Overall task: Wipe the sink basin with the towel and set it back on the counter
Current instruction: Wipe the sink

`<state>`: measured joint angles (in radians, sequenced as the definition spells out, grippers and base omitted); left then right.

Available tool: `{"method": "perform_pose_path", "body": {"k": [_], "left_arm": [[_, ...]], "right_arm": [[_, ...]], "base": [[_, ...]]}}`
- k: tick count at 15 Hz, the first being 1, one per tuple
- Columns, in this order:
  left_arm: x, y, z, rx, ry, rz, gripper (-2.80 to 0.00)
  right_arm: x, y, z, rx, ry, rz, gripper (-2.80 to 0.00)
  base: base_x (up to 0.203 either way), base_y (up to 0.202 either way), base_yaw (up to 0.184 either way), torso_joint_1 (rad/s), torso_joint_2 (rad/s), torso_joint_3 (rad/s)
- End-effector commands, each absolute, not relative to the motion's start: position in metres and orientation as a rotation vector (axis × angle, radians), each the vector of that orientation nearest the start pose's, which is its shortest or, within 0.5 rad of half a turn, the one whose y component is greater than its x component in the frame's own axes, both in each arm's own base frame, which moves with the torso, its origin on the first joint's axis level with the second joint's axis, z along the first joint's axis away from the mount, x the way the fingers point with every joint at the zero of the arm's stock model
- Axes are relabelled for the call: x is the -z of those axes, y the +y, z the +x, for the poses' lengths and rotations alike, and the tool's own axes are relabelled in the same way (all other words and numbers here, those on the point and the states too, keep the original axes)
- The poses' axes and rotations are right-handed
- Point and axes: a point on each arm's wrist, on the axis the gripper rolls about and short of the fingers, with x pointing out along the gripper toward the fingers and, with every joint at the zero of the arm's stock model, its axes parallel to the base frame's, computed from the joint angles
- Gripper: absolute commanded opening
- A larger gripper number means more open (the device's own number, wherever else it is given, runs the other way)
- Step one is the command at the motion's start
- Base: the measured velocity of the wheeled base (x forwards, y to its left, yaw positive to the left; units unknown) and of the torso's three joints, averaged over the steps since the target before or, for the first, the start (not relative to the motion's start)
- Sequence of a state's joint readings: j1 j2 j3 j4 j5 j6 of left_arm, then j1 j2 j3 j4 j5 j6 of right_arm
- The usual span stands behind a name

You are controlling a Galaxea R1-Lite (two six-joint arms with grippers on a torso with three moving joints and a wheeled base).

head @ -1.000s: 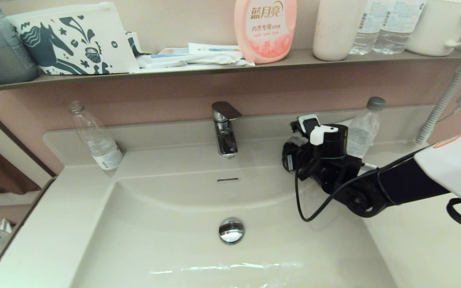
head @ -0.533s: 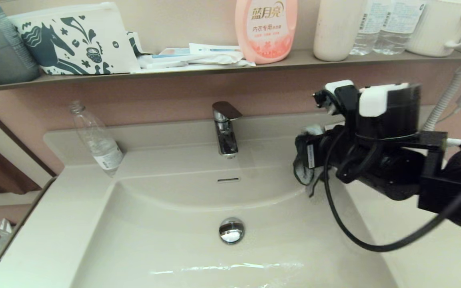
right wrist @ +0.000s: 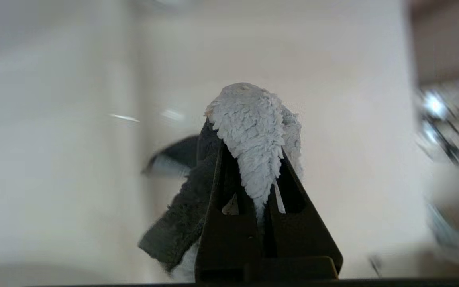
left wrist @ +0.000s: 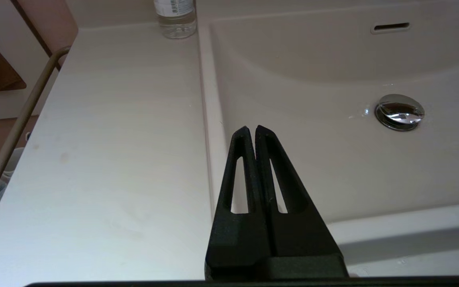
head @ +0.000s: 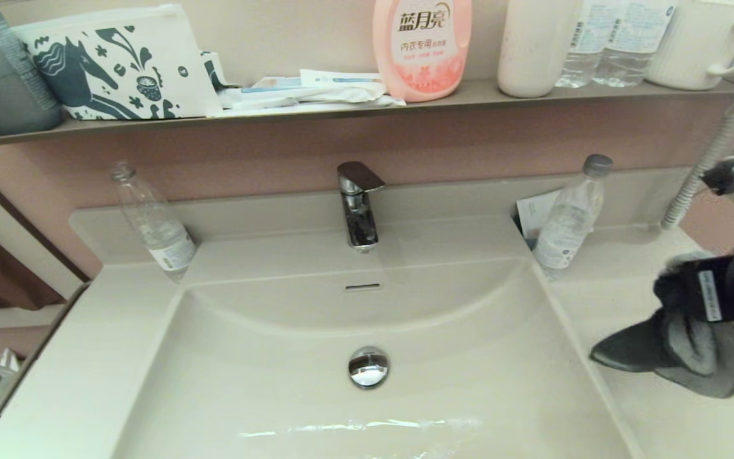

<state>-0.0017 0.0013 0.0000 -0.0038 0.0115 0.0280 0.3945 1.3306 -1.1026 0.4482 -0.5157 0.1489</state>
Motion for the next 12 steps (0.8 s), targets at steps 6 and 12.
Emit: {"method": "perform_pose_path", "body": {"k": [6, 12], "left_arm": [[-0.076, 0.000, -0.023, -0.011, -0.003, 0.028, -2.80], [-0.076, 0.000, -0.023, -0.011, -0.003, 0.028, -2.80]], "right_arm": [[-0.208, 0.010, 0.166, 0.383, 0.854, -0.232, -2.80], [-0.139, 0.003, 0.171, 0.439, 0.887, -0.172, -2.80]], "base": [[0.000, 0.000, 0.000, 0.000, 0.00, 0.000], [0.000, 0.000, 0.000, 0.000, 0.00, 0.000]]}}
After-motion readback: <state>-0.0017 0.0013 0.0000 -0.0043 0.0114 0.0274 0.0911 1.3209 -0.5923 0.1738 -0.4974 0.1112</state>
